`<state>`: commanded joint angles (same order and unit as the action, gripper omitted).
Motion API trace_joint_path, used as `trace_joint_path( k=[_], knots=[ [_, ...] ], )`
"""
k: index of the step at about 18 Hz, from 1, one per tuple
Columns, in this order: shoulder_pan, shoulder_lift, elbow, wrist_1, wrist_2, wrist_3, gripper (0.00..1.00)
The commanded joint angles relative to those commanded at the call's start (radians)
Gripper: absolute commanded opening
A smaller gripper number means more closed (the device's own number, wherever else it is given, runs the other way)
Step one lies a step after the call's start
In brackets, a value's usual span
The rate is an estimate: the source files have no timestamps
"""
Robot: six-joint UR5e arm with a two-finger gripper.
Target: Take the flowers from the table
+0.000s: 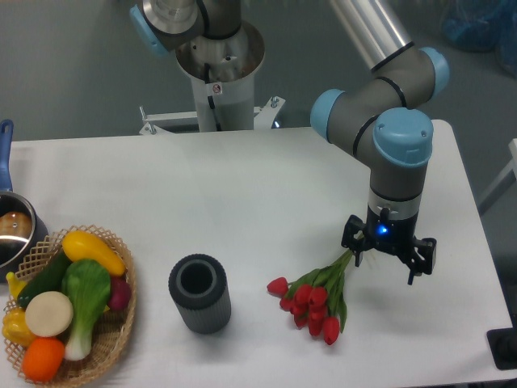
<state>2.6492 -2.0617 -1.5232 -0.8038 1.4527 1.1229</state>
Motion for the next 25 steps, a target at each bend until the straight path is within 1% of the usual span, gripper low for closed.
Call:
trace_joint_path(
  k=[12,16,17,19,23,25],
  knots=[
    [0.002,-0.003,-0.014,0.005,-0.009,-0.002,1.00],
    [-0.003,-0.012,-0.014,0.011,-0.008,-0.024,1.00],
    [-0.002,-0.027,-0.009,0.011,-0.008,-0.026,1.00],
    [-0.003,-0.038,-0.008,0.011,-0.006,-0.023,1.00],
    [-0.009,-0.035,-0.017,0.011,0.018,-0.015,1.00],
    [-0.011,-0.037,-0.032,0.012,0.018,-0.012,1.00]
  ],
)
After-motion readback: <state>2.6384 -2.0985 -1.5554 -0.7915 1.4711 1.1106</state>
